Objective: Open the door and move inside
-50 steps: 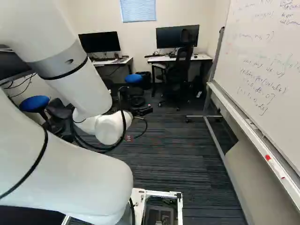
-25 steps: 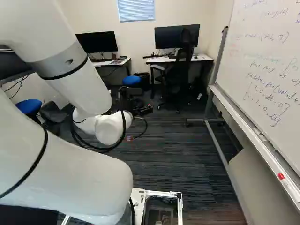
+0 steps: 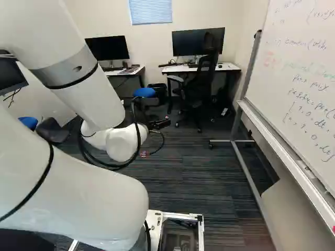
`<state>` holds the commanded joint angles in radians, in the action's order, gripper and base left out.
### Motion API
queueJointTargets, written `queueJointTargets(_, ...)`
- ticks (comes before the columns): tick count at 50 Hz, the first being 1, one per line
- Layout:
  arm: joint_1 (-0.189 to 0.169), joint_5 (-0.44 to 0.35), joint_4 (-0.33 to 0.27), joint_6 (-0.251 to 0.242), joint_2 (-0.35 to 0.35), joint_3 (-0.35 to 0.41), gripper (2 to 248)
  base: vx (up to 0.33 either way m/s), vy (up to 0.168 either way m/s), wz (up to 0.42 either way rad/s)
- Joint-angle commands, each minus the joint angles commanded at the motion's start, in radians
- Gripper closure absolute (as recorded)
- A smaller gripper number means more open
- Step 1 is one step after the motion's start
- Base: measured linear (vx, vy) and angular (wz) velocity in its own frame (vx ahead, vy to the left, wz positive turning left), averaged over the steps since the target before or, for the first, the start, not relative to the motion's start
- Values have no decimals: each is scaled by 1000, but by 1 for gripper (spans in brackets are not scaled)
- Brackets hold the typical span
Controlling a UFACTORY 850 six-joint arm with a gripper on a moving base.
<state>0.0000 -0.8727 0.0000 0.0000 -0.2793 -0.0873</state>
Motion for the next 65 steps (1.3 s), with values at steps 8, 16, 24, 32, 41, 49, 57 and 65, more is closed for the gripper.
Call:
queueJointTargets(8, 0, 0, 0, 0, 0, 0, 3, 236, 30, 107)
queueJointTargets(16, 0, 0, 0, 0, 0, 0, 3, 222, 30, 124)
queueJointTargets(24, 0, 0, 0, 0, 0, 0, 3, 225, 30, 128)
queueJointTargets(32, 0, 0, 0, 0, 0, 0, 3, 223, 31, 128)
queueJointTargets(41, 0, 0, 0, 0, 0, 0, 3, 222, 31, 120)
queueJointTargets(49, 0, 0, 0, 0, 0, 0, 3, 225, 18, 51)
queueJointTargets(57, 0, 0, 0, 0, 0, 0, 3, 231, 9, -4)
queueJointTargets(65, 0, 0, 0, 0, 0, 0, 3, 229, 12, -4)
